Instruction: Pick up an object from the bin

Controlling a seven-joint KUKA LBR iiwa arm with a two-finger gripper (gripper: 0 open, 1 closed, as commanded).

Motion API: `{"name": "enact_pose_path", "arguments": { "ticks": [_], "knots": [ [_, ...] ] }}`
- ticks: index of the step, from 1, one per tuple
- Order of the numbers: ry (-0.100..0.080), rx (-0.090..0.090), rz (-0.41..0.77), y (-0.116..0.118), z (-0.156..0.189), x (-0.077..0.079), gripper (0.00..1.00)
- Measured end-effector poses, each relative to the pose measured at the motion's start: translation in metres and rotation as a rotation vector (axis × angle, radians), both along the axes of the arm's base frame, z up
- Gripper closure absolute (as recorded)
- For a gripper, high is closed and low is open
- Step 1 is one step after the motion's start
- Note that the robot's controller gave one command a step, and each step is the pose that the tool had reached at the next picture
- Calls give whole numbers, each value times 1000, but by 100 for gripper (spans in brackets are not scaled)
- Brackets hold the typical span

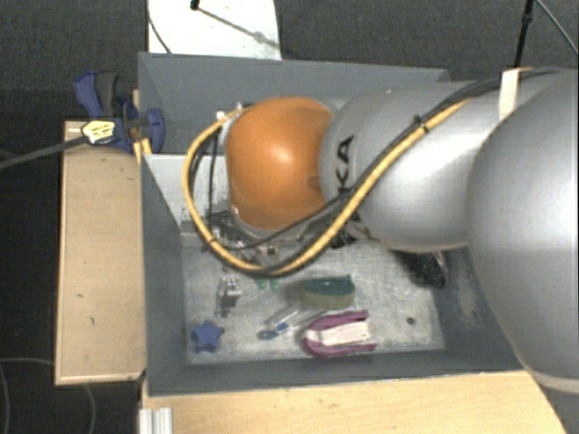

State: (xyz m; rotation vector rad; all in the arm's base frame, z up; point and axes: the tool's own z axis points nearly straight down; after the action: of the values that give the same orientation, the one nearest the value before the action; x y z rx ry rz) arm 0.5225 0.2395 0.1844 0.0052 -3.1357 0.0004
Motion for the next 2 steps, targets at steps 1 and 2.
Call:
{"name": "enact_pose_path", "arguments": {
  "ticks": [1, 2],
  "knots": [
    [-12, 3, 261, -17, 37, 13, 0],
    [-8, 1, 564, -52, 41, 15, 0]
  ]
}}
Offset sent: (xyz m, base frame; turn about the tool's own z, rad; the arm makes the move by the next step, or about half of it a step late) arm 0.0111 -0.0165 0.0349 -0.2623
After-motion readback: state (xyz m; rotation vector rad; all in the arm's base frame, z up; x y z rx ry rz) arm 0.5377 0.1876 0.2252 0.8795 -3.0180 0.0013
